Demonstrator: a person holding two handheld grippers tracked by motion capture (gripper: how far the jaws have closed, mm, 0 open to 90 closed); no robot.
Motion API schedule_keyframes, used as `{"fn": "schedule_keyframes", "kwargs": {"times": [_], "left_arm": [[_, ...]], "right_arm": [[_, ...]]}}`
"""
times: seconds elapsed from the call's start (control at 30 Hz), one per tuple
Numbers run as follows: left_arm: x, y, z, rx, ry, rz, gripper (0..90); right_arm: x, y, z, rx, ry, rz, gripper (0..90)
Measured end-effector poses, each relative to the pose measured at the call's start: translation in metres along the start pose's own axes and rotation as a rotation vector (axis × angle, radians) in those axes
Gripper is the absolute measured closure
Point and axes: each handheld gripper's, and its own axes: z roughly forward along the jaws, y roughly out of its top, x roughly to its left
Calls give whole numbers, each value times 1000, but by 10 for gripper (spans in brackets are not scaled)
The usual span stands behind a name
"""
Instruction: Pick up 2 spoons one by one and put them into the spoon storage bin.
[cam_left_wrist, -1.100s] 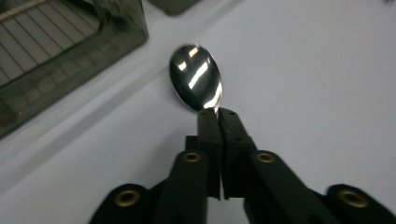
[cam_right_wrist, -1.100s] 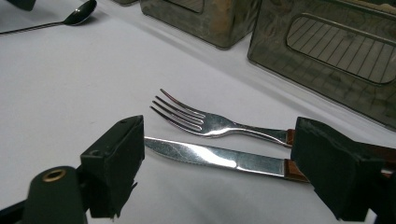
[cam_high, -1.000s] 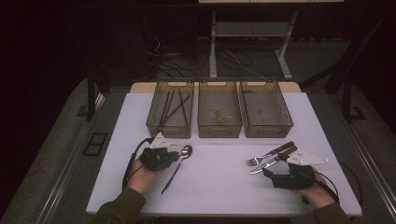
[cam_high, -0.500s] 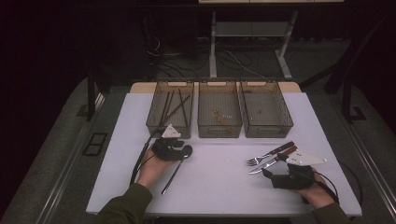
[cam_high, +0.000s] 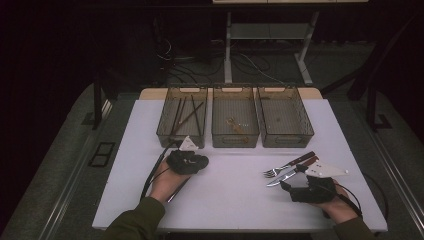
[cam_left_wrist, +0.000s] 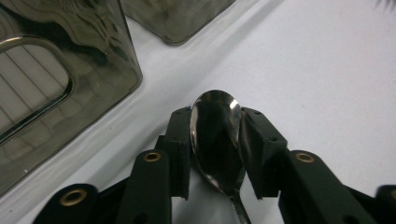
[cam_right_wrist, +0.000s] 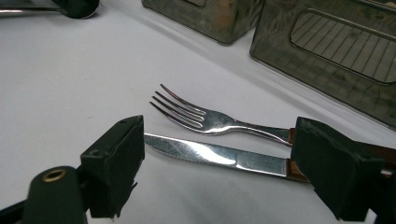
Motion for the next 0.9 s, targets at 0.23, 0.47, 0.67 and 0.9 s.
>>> {"fn": "schedule_keyframes", "kwargs": {"times": [0.23,0.47,0.67,0.9], "left_arm": [[-1,1,-6,-26,-1,21,786],[-4,3,-10,-48,-33,34,876],[-2,1,-11,-51,-55,32,878],[-3,1,-15,-48,-75,34,879]], "right_arm": [[0,0,0,0,-1,-1,176],[0,0,0,0,0,-5,177],[0,0,-1,-2,0,-4,176],[1,1,-1,-5,0,0,177]]}}
